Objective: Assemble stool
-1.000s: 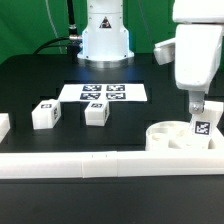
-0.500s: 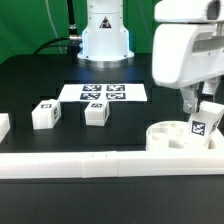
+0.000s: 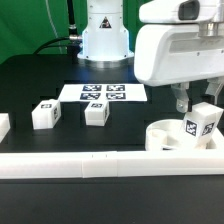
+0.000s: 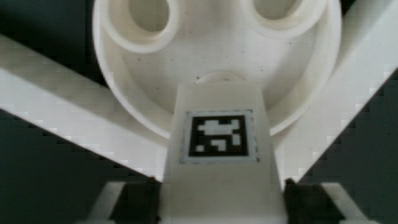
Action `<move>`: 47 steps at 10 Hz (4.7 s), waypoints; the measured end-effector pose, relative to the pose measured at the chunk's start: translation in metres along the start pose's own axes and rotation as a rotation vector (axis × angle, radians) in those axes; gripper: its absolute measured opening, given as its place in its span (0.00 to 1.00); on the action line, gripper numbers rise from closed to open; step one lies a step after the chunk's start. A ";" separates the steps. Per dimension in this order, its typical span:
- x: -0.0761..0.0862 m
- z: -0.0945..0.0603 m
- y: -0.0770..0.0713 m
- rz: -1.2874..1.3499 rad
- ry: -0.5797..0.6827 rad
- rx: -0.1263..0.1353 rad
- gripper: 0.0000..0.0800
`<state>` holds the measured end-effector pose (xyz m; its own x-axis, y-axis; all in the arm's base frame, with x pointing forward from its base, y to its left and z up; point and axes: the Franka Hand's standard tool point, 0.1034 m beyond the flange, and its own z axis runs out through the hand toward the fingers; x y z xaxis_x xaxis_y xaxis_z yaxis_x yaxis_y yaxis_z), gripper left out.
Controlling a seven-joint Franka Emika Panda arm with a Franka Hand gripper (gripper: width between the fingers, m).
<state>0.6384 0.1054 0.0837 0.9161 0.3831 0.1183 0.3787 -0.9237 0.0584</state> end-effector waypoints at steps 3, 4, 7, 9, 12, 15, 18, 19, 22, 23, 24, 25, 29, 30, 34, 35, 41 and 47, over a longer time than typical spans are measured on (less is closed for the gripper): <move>-0.001 0.000 0.005 0.189 0.001 0.002 0.42; -0.001 0.000 0.007 0.238 0.000 0.000 0.42; -0.002 0.001 0.006 0.227 -0.001 0.001 0.69; -0.005 -0.006 0.015 0.219 -0.004 0.008 0.79; -0.019 -0.016 0.032 0.241 0.000 0.001 0.81; -0.018 -0.015 0.031 0.239 -0.001 0.002 0.81; -0.019 -0.014 0.030 0.238 -0.003 0.002 0.81; -0.020 -0.013 0.033 0.220 -0.003 0.002 0.81; -0.052 -0.006 0.092 0.146 -0.002 -0.005 0.81; -0.056 -0.005 0.098 0.157 -0.005 -0.006 0.81; -0.054 -0.005 0.094 0.149 -0.004 -0.003 0.81; -0.054 -0.005 0.093 0.147 -0.004 -0.003 0.81; -0.079 0.005 0.111 0.281 -0.043 0.028 0.81; -0.093 0.010 0.119 0.320 -0.058 0.034 0.81; -0.113 0.015 0.121 0.350 -0.080 0.042 0.81; -0.113 0.017 0.120 0.352 -0.084 0.043 0.81; -0.144 0.039 0.107 0.574 -0.192 0.098 0.81; -0.152 0.034 0.093 0.568 -0.653 0.257 0.81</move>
Offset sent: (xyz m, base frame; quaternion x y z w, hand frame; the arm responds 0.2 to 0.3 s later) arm 0.0000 0.0000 0.0000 0.0000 0.0000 0.1938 0.9810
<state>0.5389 -0.0394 0.0379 0.8371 -0.1405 -0.5288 -0.2077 -0.9757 -0.0695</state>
